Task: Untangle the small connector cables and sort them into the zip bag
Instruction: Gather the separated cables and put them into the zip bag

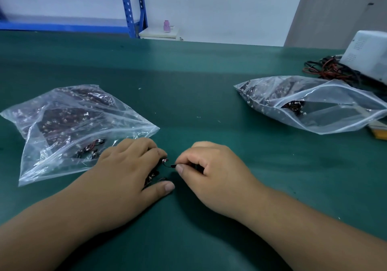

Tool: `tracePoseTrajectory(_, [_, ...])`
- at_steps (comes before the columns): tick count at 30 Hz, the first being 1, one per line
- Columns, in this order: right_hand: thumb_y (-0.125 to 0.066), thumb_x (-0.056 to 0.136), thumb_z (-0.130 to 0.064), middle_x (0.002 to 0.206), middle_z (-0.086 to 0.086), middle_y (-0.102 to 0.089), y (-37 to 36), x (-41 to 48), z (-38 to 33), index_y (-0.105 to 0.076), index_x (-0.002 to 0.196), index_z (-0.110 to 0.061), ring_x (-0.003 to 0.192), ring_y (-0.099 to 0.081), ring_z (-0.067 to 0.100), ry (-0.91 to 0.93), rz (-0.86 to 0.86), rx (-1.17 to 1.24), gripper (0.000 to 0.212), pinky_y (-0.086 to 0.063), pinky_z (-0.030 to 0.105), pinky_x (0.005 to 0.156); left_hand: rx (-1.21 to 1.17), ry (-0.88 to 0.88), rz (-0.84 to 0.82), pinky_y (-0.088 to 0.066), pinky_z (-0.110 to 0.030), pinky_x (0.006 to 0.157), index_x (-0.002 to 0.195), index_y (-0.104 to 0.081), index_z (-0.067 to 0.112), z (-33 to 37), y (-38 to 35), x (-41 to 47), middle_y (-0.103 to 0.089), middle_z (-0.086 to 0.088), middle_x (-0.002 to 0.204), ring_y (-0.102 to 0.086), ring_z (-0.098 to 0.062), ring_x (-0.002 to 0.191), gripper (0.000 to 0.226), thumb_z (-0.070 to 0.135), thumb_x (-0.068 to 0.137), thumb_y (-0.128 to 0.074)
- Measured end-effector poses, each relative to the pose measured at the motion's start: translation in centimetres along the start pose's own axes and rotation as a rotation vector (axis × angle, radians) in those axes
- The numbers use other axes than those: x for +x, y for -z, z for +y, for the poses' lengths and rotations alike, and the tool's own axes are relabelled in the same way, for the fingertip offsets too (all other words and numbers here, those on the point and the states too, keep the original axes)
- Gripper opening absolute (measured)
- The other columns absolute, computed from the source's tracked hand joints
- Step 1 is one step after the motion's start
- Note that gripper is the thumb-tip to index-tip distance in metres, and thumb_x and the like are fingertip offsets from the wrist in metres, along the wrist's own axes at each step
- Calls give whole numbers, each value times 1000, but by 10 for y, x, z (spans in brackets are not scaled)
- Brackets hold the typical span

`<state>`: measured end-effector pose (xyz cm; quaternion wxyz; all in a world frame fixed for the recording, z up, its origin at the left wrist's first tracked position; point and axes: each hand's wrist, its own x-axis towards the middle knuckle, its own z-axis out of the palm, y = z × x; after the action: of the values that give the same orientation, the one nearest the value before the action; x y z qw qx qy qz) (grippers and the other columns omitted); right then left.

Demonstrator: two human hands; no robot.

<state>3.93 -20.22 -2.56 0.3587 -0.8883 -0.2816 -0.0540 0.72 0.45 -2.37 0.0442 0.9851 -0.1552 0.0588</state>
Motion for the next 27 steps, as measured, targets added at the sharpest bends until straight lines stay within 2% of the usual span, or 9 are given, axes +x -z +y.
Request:
tracePoseTrajectory(5, [-58, 94, -32, 80, -11, -54, 0, 0, -2, -70, 88, -28, 79, -53, 9, 57, -29, -36, 14, -48, 36, 71, -8, 0, 41, -40, -28, 89, 101, -43, 42, 1, 1, 4, -36, 20, 98, -39, -8, 95, 46, 73, 82, -16])
tracePoseTrajectory(10, [-60, 93, -28, 81, -13, -55, 0, 3, 0, -72, 89, -28, 83, -53, 7, 98, -55, -52, 13, -45, 34, 82, -71, -19, 58, -43, -30, 81, 86, -42, 37, 3, 3, 4, -41, 17, 88, -43, -8, 85, 29, 62, 84, -27])
tracePoseTrajectory(13, [-64, 90, -23, 79, -11, -60, -1, 2, 0, -73, 85, -26, 80, -57, 9, 72, -13, 38, 11, -48, 32, 76, -104, -43, 70, -42, -29, 81, 83, -42, 38, 2, 2, 3, -41, 18, 87, -44, -7, 85, 22, 58, 85, -31])
tracePoseTrajectory(15, [-67, 88, -19, 76, -11, -64, 0, 3, 2, -73, 80, -24, 77, -60, 7, -3, 62, 178, 11, -49, 23, 70, -118, -55, 58, -40, -27, 81, 81, -40, 39, 0, 2, 3, -40, 21, 88, -43, -4, 87, 20, 57, 88, -34])
tracePoseTrajectory(18, [-68, 87, -15, 65, -10, -63, 4, 6, 4, -71, 76, -22, 59, -53, 0, -168, 165, 376, 13, -42, 13, 56, -150, -66, 47, -37, -25, 82, 81, -41, 39, -2, 3, 2, -40, 23, 90, -43, -2, 91, 17, 54, 89, -40])
tracePoseTrajectory(21, [-67, 87, -12, 68, 1, -64, 4, 8, 6, -67, 77, -25, 54, -47, 3, -250, 234, 449, 16, -40, 14, 50, -169, -88, 58, -37, -24, 83, 80, -41, 40, 1, 4, 2, -42, 24, 91, -43, -2, 91, 15, 51, 89, -42])
tracePoseTrajectory(24, [-65, 86, -10, 68, 2, -63, 3, 8, 5, -64, 77, -25, 52, -46, 4, -235, 230, 438, 18, -40, 17, 47, -206, -98, 82, -37, -22, 81, 80, -41, 40, 5, 6, 2, -45, 24, 90, -45, -1, 90, 16, 49, 93, -44])
tracePoseTrajectory(27, [-64, 87, -7, 71, -6, -70, 1, 7, 4, -71, 78, -31, 58, -60, 6, -210, 200, 435, 27, -51, 22, 56, -260, -100, 106, -41, -24, 80, 81, -45, 38, 7, 9, 1, -50, 21, 88, -49, -2, 88, 12, 46, 89, -48])
